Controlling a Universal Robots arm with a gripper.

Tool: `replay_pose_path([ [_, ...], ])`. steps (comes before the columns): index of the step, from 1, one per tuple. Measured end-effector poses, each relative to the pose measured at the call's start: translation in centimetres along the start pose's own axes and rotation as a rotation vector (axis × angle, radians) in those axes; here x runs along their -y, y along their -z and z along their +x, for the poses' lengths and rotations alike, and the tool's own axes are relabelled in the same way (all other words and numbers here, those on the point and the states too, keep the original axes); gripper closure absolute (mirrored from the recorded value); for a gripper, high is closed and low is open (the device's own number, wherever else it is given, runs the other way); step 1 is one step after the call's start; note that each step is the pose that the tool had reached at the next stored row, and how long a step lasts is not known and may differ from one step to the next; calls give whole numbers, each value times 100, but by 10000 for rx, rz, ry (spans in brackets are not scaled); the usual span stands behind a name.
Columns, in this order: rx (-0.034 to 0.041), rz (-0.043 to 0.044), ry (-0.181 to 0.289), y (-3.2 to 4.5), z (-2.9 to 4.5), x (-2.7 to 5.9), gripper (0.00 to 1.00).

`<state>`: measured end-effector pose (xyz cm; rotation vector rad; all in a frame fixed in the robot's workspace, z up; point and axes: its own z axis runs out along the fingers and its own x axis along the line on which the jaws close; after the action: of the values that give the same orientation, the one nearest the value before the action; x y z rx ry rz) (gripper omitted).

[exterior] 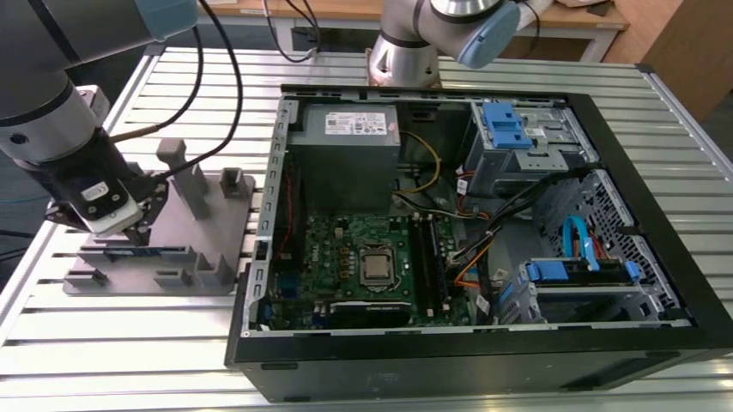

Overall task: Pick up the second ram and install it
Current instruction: 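Pick up the second ram and move it above second insertion slot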

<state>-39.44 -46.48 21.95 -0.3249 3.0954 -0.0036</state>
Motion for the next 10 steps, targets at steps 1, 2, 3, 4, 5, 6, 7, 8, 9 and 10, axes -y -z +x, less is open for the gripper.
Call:
replay_pose_path([
  [1, 0, -3, 105, 0, 0, 0, 89],
  [2, 1, -6, 202, 0, 0, 0, 89],
  [3, 2, -9, 291, 0, 0, 0, 89],
  [4, 3, -11, 381, 0, 0, 0, 89],
  [5, 3, -14, 474, 0, 0, 0, 89],
  [6, 3, -16, 571, 0, 0, 0, 89],
  [7, 4, -20, 667, 0, 0, 0, 89],
  [8, 4, -22, 761, 0, 0, 0, 89],
  [9, 5, -25, 856, 0, 0, 0, 89],
  [10, 5, -27, 950, 0, 0, 1, 89],
])
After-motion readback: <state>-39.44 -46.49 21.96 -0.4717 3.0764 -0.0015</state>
